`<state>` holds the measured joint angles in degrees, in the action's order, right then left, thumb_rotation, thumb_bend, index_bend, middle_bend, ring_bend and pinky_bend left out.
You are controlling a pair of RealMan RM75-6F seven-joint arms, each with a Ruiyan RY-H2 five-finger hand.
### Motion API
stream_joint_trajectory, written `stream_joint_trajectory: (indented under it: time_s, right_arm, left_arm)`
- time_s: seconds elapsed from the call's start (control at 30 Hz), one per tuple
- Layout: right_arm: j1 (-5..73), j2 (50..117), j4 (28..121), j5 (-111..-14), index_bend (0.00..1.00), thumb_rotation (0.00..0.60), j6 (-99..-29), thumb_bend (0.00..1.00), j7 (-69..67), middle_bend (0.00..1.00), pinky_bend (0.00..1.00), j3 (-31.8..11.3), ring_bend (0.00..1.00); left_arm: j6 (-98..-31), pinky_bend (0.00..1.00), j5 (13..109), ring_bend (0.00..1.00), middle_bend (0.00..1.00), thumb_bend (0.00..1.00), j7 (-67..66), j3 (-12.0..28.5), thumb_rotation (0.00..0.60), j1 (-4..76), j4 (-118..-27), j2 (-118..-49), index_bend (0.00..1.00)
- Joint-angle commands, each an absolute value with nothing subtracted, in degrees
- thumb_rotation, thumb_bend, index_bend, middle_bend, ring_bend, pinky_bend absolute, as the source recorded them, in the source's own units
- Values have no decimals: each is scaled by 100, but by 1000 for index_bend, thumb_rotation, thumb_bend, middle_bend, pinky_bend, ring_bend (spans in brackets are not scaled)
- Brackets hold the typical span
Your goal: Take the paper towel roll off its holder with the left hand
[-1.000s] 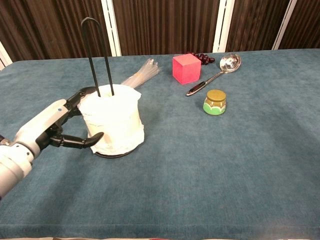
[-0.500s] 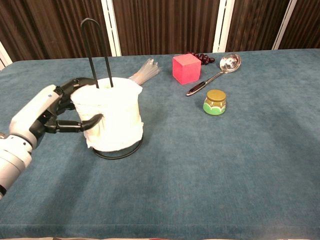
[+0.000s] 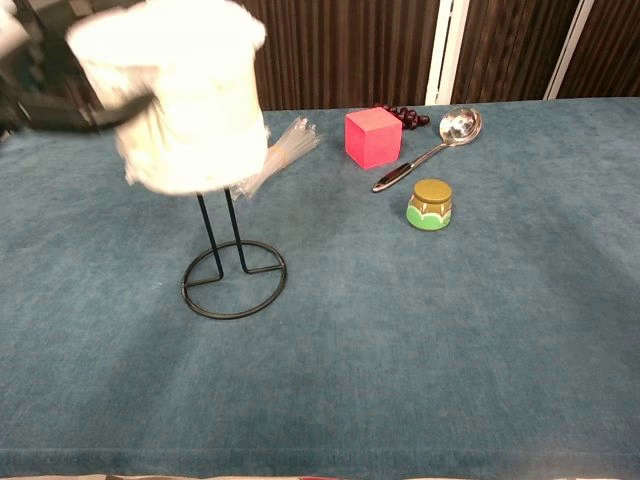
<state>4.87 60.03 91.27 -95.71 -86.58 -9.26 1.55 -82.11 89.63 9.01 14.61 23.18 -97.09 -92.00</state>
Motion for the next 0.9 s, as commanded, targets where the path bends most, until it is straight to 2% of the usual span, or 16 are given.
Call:
stream_joint_trajectory:
  time_s: [0.03,0.3,0.43,0.53,0.67,0.9]
  right_arm:
    - [480,5995,9123,-9580,0,600,-8677,159,-945,0,0,153,0]
    - [505,5995,9133,-9543,0,600,-8599,158,-923,0,0,150,0]
    - [512,5999,9141,-9543,0,600,-8569,159,-907,0,0,160,0]
    - [517,6007,9139,-9545,0,600,-8550,158,-884,0,0,167,0]
    - [524,6023,9136,-9547,0,600,-8524,158,-865,0,0,175,0]
    - [578,6085,9129,-9459,0,600,-8344,159,-742,0,0,177,0]
  left_arm:
    - [-8247,355,9058,356,423,351,293,1735,600,2317,-10721,-8319,435]
    - [-8407,370,9015,367,432,350,37,2035,600,2070,-12167,-7014,436]
    - [-8581,397,8997,373,436,351,99,2076,600,1842,-12494,-6453,435]
    - [-8752,418,8856,373,432,349,242,2060,600,1664,-12358,-6223,436]
    - [-8916,424,8638,373,429,348,391,1894,600,1496,-11780,-6328,436]
    - [-9129,424,8433,373,430,348,933,1396,600,1294,-10293,-7319,436]
